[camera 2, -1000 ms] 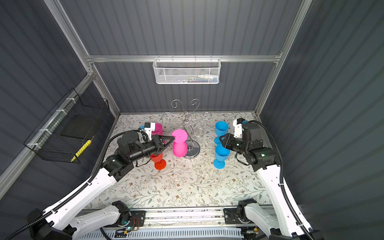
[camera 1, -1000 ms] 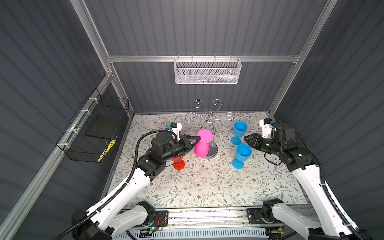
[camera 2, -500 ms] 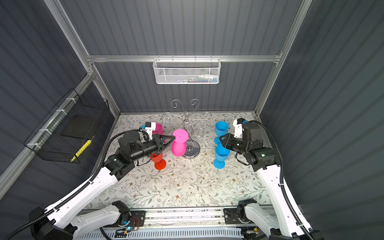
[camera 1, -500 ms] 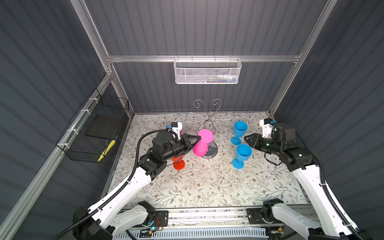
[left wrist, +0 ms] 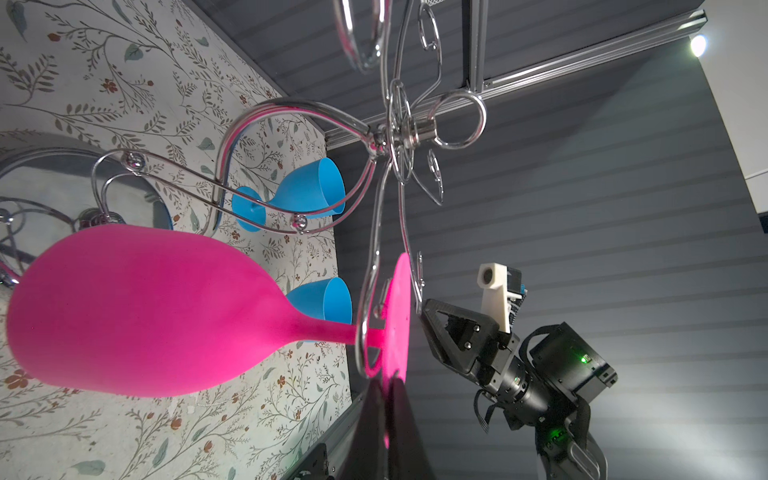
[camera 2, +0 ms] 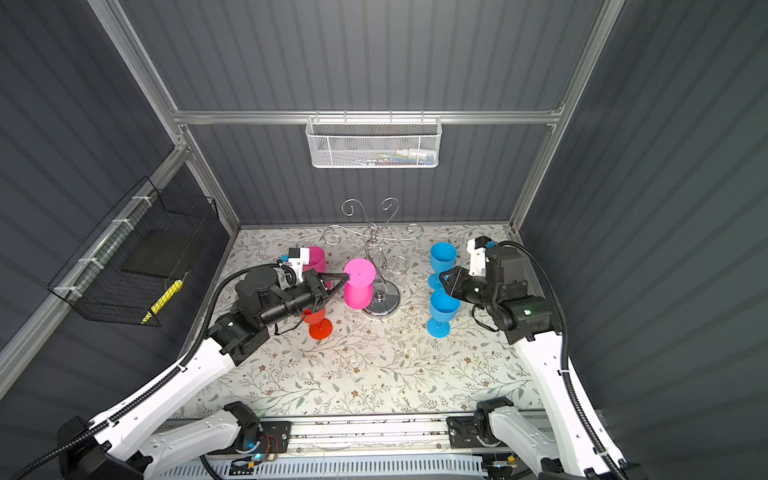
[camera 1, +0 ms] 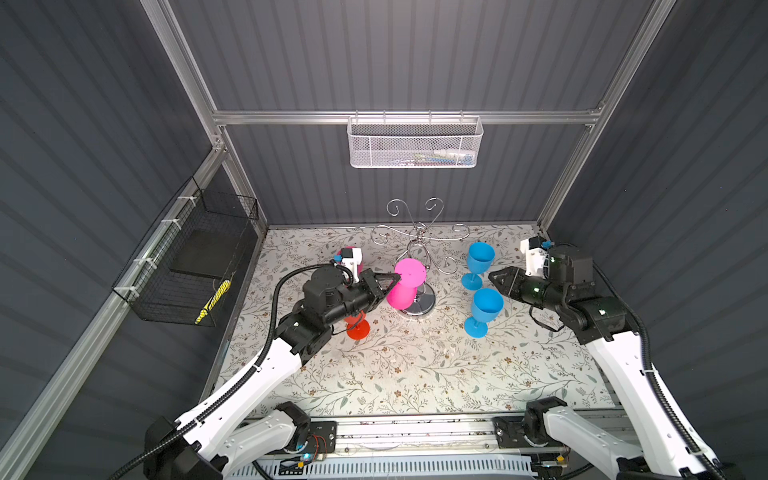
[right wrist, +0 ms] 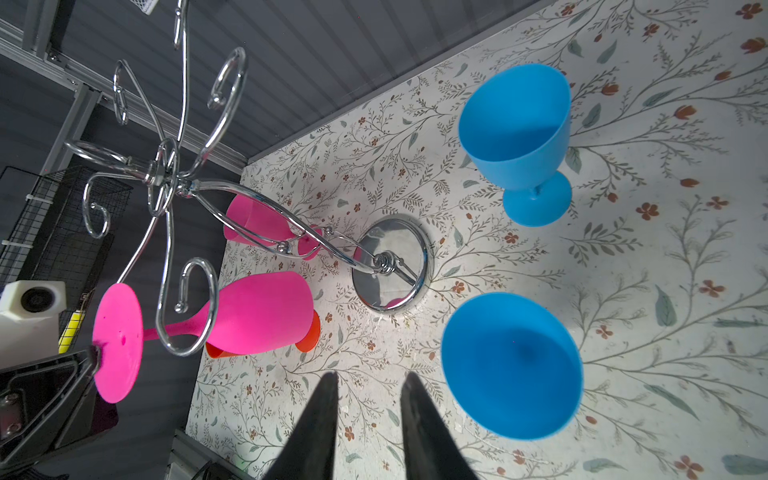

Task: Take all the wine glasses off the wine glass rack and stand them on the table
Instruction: 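Work the pink glass up off its hook with the left gripper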

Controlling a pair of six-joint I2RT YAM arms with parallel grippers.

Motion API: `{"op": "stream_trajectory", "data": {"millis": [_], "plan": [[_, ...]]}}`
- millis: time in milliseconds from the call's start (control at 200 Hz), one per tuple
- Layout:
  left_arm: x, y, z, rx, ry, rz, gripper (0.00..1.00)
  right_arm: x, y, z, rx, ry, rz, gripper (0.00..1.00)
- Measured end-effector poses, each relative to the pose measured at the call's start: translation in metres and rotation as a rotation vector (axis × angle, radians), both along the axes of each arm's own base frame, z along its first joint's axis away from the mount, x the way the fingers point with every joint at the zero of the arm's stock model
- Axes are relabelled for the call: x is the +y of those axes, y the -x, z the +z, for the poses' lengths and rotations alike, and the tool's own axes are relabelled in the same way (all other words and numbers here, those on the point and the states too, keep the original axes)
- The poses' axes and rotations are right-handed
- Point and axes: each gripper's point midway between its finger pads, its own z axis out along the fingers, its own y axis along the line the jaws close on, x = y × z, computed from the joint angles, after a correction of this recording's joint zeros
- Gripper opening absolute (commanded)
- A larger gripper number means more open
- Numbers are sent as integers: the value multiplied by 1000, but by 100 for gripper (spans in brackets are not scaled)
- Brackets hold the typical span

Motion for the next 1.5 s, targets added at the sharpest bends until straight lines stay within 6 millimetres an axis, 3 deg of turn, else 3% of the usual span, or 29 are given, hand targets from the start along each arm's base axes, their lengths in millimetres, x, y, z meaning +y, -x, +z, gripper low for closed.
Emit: {"op": "stream_trajectory", "data": {"millis": [705, 1496], "plan": [[17, -2, 34, -42, 130, 97, 0, 4, 6, 0, 12, -16, 25, 30], [33, -6, 30, -66, 69, 183, 0, 4, 7, -1, 19, -18, 28, 30]]}}
